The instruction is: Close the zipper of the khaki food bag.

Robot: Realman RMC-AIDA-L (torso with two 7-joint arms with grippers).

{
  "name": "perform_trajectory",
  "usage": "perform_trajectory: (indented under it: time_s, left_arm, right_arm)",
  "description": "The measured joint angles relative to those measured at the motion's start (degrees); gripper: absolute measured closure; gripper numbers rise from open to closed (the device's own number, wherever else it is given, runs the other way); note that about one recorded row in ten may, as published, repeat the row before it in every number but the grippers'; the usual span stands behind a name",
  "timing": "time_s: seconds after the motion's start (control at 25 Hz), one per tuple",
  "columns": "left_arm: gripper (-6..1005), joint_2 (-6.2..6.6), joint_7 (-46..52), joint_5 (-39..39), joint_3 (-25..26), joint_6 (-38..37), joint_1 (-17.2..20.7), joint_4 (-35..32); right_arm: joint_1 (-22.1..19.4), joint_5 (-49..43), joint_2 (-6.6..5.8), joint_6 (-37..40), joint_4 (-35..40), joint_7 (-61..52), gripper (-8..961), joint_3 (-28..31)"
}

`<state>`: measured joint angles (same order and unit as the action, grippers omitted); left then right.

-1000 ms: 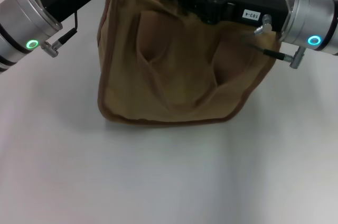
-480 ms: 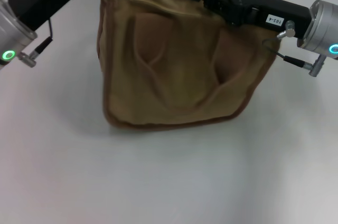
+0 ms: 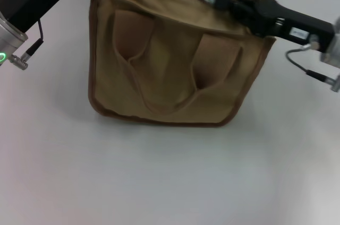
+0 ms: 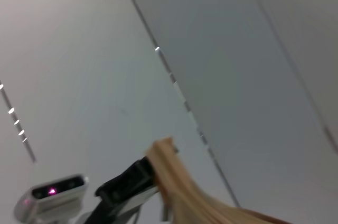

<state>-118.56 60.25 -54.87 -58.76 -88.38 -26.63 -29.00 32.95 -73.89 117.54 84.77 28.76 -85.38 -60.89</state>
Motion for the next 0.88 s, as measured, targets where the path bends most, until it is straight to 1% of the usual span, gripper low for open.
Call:
perform_trajectory:
  time_s: [0.04, 0.08, 0.12, 0.16, 0.2, 0.32, 0.36, 0.44, 0.52, 0.56, 0.64, 0.72, 0.76, 0.8, 0.88]
  left_arm:
    - [843, 0.00, 0.0, 0.0, 0.1, 0.1, 0.1, 0.0]
    - [843, 0.00, 0.0, 0.0, 0.2, 0.3, 0.1, 0.0]
    - [843, 0.00, 0.0, 0.0, 0.3, 0.4, 0.2, 0.0]
    - [843, 0.00, 0.0, 0.0, 0.4, 0.8, 0.2, 0.0]
    - [843, 0.00, 0.0, 0.0, 0.4, 0.8, 0.2, 0.0]
    - [842, 0.00, -0.1, -0.3, 0.0, 1.8, 0.5, 0.0]
    - [842, 0.00, -0.5, -0.3, 0.0, 2.1, 0.8, 0.1]
    - [842, 0.00, -1.0, -0.4, -0.1, 2.3, 1.1, 0.4]
    - [841, 0.00, -1.5, -0.4, -0.1, 2.3, 1.6, 1.1]
    - [841, 0.00, -1.8, -0.5, -0.1, 2.3, 2.3, 1.5]
    - [841, -0.01, -2.0, -0.7, -0.1, 2.2, 2.7, 1.6]
    - [840, 0.00, -3.5, -1.7, -0.3, 1.9, 4.2, 1.7]
    - [840, 0.07, -4.9, -2.5, -0.3, 1.7, 5.8, 1.6]
    - [840, 0.07, -4.9, -2.5, -0.3, 1.7, 5.8, 1.6]
    - [839, 0.26, -5.4, -2.7, 0.2, 1.6, 7.9, 1.1]
  right_arm:
    - [-1.6, -0.1, -0.17, 0.7, 0.0, 0.0, 915, 2.1]
    - [-1.6, -0.1, -0.17, 0.7, 0.0, 0.0, 914, 2.1]
    - [-2.6, -0.1, -0.25, 1.1, 0.0, 0.0, 913, 3.5]
    - [-4.2, -0.2, -0.39, 1.7, 0.0, 0.0, 911, 6.1]
    - [-4.2, -0.2, -0.39, 1.7, 0.0, 0.0, 910, 6.1]
    - [-6.2, -0.2, -0.45, 2.2, -0.1, 0.3, 905, 9.5]
    - [-7.5, -0.1, -0.32, 2.3, -0.1, 0.8, 904, 11.8]
    - [-8.1, 0.0, -0.19, 2.5, -0.1, 1.3, 901, 12.9]
    - [-9.0, 0.0, 0.20, 3.0, -0.1, 2.9, 898, 14.6]
    - [-9.7, 0.1, 0.59, 3.1, -0.2, 4.2, 897, 15.4]
    - [-9.9, 0.1, 0.78, 3.1, -0.4, 4.6, 894, 15.7]
    - [-10.0, 0.1, 0.89, 3.1, -1.2, 5.3, 891, 15.9]
    - [-9.9, 0.1, 0.93, 3.1, -2.0, 5.8, 872, 16.0]
    - [-9.8, 0.1, 0.93, 3.2, -2.7, 6.5, 853, 16.0]
    - [-9.6, 0.1, 1.08, 3.3, -3.7, 7.9, 816, 16.0]
